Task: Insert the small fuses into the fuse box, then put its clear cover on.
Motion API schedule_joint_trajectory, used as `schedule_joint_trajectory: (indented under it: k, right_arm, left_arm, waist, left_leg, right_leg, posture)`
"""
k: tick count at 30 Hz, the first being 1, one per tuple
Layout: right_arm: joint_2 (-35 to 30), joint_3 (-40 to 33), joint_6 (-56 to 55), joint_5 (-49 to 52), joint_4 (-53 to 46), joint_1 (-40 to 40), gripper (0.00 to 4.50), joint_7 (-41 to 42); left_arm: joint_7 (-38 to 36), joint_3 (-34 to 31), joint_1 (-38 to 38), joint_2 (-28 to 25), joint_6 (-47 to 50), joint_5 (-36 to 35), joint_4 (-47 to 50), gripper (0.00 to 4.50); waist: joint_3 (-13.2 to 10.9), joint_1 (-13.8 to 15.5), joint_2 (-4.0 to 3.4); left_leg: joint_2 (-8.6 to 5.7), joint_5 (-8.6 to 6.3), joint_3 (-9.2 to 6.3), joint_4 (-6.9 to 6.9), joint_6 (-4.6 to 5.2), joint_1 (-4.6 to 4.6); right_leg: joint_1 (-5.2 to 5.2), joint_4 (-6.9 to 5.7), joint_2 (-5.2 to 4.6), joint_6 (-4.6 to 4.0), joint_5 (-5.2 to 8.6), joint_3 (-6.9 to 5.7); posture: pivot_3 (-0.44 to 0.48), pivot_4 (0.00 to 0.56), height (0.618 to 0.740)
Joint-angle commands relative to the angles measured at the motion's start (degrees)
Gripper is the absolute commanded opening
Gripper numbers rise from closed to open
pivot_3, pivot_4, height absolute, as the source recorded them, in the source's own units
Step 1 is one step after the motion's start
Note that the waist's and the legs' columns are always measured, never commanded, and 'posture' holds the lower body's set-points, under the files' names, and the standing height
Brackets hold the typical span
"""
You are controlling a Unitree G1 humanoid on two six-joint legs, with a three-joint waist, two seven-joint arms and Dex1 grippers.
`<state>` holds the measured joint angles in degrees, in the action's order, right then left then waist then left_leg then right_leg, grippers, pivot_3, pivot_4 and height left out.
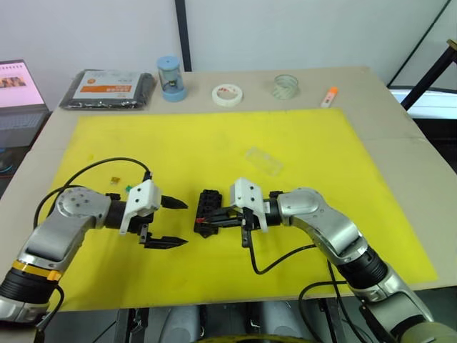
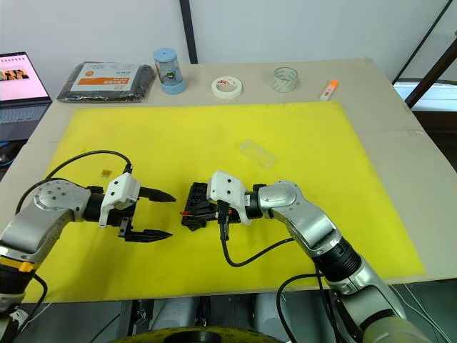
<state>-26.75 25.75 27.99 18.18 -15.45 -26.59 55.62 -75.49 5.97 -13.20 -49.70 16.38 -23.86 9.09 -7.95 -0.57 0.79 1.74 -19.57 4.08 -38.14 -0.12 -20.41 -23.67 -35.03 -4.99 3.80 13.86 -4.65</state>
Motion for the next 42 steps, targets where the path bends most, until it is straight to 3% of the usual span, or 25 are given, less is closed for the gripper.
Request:
schedule_joint_trajectory:
  k: [1,42]
  right_arm:
    - [0.1,-0.5,-0.8,-0.2,-1.1,0.5,0.00,0.6]
    - [0.3,0.5,-5.4,-5.8,2.7,4.6,0.00,0.6]
  left_arm:
    - [-0.3,-0.7,-0.7,0.2,-1.2,0.4,0.3,4.44]
    - [1.9,-0.7,-0.4,2.0,-0.4,0.6,1.9,4.44]
  waist:
    - [0.0,0.0,0.00]
    - [0.0,0.0,0.04]
  left_leg:
    - [0.00,0.00,0.00,0.00,0.00,0.00]
    - [0.00,0.05,-0.02,-0.02,-0.08,0.07]
  right_leg:
    - [0.00,0.00,0.00,0.00,0.00,0.00]
    - [0.08,-0.04,0.04,0.00,0.00,-0.01]
  posture:
    - [0.000,0.150,0.740]
    - [0.000,0.150,0.740]
